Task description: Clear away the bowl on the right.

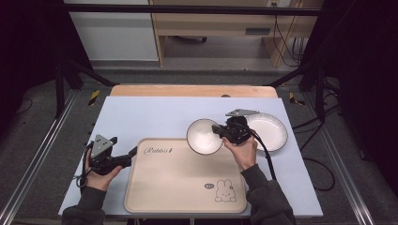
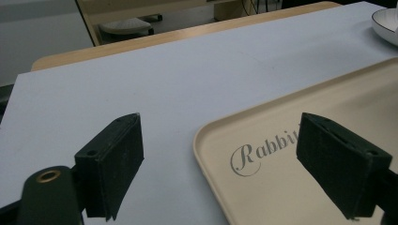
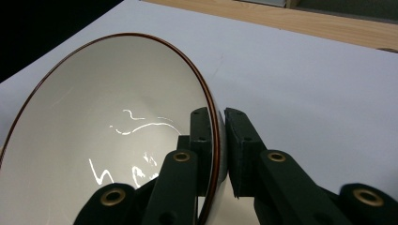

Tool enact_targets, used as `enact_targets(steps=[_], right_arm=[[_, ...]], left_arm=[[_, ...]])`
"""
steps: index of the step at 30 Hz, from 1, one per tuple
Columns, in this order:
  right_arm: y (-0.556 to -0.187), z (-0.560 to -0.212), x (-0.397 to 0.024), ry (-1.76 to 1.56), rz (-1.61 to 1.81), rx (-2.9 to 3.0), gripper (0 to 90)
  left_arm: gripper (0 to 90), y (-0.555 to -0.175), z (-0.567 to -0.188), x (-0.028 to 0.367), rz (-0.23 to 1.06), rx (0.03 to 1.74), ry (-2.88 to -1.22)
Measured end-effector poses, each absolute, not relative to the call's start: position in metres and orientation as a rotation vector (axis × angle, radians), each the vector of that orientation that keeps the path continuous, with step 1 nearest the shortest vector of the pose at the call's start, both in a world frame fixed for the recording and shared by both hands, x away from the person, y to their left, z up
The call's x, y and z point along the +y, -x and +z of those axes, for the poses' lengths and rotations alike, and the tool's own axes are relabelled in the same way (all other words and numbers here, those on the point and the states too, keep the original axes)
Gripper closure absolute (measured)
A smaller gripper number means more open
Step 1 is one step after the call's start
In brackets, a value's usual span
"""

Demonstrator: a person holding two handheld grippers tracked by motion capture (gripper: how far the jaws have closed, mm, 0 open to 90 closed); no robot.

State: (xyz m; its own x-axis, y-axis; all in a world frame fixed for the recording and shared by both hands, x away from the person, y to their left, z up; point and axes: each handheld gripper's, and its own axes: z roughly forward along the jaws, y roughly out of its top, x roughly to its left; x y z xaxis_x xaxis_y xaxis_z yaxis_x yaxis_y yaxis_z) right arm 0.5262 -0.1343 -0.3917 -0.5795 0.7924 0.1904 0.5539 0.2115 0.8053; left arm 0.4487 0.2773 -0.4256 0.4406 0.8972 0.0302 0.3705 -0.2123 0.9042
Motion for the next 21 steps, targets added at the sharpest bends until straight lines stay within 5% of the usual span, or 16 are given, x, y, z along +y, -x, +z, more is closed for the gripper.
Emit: enact_targets(steps=[21], right_arm=[[-0.529, -0.408, -0.118, -1.270, 1.266, 2.291, 82.3]], left_arm=[[14.6, -0.449, -0.426, 0.277, 0.727, 1.089, -1.786]])
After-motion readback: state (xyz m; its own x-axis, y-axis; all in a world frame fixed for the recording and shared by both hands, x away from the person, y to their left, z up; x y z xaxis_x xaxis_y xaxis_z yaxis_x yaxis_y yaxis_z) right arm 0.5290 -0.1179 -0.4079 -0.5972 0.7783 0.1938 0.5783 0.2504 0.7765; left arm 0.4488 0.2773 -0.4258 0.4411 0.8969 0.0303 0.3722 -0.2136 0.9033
